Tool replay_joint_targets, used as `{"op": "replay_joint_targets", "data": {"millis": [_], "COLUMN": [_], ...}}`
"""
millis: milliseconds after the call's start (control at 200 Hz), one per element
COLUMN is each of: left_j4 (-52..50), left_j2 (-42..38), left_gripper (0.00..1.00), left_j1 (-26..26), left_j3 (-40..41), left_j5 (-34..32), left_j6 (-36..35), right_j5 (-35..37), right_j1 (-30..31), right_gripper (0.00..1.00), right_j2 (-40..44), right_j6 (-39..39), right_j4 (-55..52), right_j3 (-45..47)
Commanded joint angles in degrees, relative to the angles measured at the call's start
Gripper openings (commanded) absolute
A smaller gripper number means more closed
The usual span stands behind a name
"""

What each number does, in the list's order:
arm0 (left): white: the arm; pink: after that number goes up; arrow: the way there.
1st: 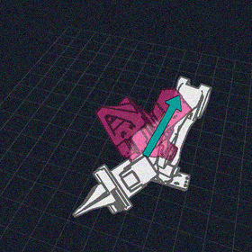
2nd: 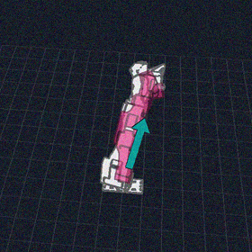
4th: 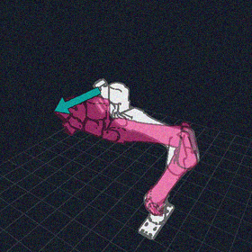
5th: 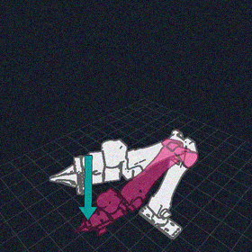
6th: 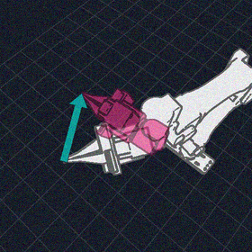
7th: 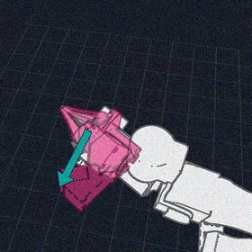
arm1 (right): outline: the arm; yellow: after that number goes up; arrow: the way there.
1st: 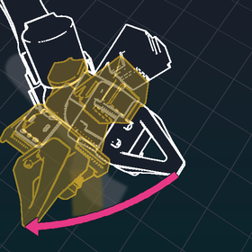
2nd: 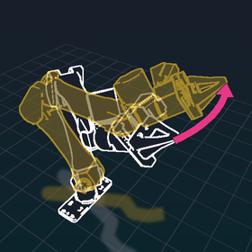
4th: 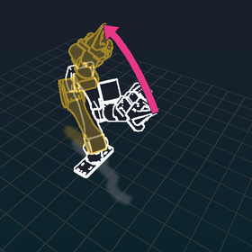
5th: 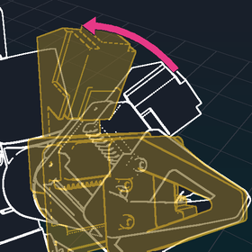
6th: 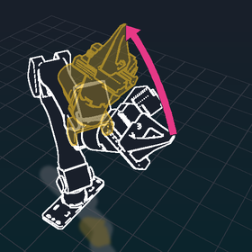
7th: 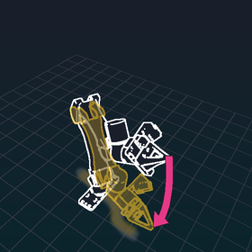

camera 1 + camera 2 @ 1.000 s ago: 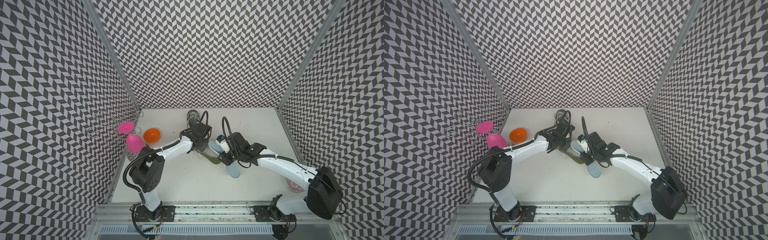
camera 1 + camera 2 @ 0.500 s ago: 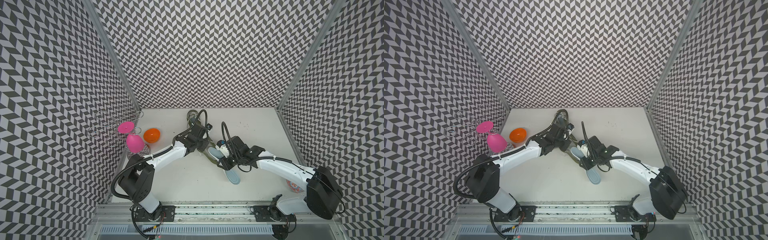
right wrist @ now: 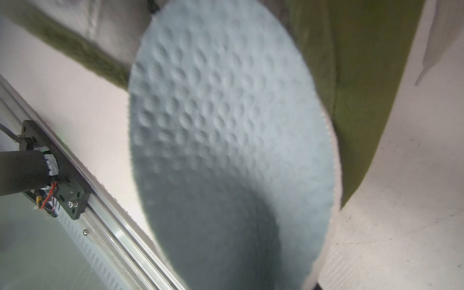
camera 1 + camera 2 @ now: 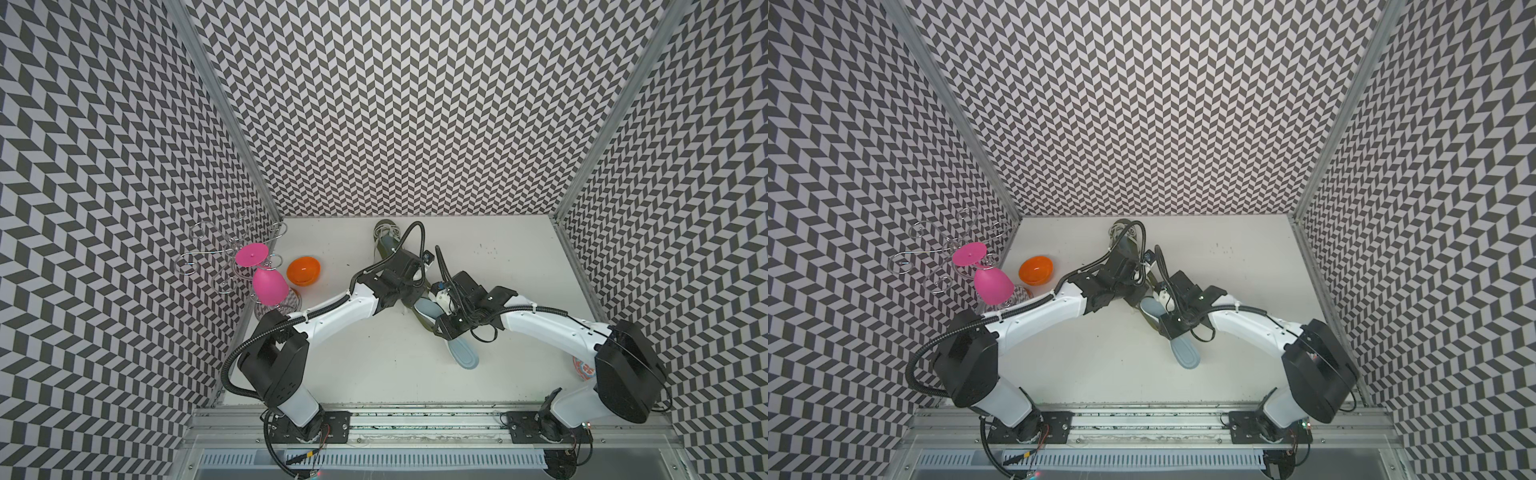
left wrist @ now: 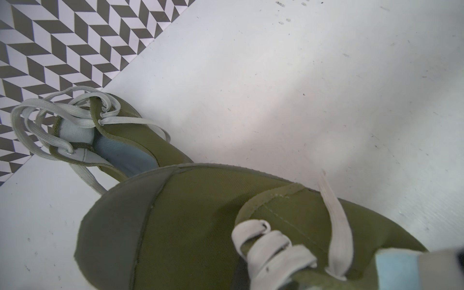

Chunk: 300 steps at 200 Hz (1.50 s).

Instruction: Insert the insole into the shoe

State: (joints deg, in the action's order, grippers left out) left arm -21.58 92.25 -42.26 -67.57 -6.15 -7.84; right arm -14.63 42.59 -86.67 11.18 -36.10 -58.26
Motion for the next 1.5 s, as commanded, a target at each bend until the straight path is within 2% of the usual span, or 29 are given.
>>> {"op": "replay_joint_targets", "data": {"millis": [0,340,566,651,806,1051,1307,1497], "left_j4": [0.40,-2.23,0.31,-1.08,-0.08,4.19,1.00,-1.88], "left_j2": [-2.63,-2.79,-5.31,-4.35,-5.30,-8.89,-6.54,-3.67], "left_gripper": [0.08,0.06,0.07,0.07,0.03,0.04,0.04,0.04], "left_j1": [-2.09,-2.68,-2.25,-0.50,4.81,4.51,1.04,0.70], "left_j3": [-2.32,-2.83,-0.23,-0.17,1.04,2.63,1.76,0.24], "left_j5": [5.93,7.41,13.36,9.12,8.67,9.25,14.86,15.29], "left_j6": [1.21,0.29,0.91,2.65,4.06,4.19,1.15,0.85], "right_j5": [2.23,7.30,9.16,8.95,10.97,10.91,12.45,12.31], "right_j1": [0.21,-0.22,-0.54,-0.51,-0.58,-0.58,-0.58,-0.60], "right_gripper": [0.34,0.35,0.34,0.34,0.34,0.33,0.33,0.34], "right_j2": [-1.85,-5.51,-8.33,-8.94,-8.43,-8.69,-9.03,-9.49], "right_j6": [1.41,1.69,1.02,0.11,-1.42,-1.22,-1.34,-2.34], "right_j4": [2.70,2.87,4.91,3.21,1.42,0.88,2.30,3.89], "right_j3": [-3.68,-8.54,-10.48,-11.12,-6.72,-5.37,-9.49,-13.36]}}
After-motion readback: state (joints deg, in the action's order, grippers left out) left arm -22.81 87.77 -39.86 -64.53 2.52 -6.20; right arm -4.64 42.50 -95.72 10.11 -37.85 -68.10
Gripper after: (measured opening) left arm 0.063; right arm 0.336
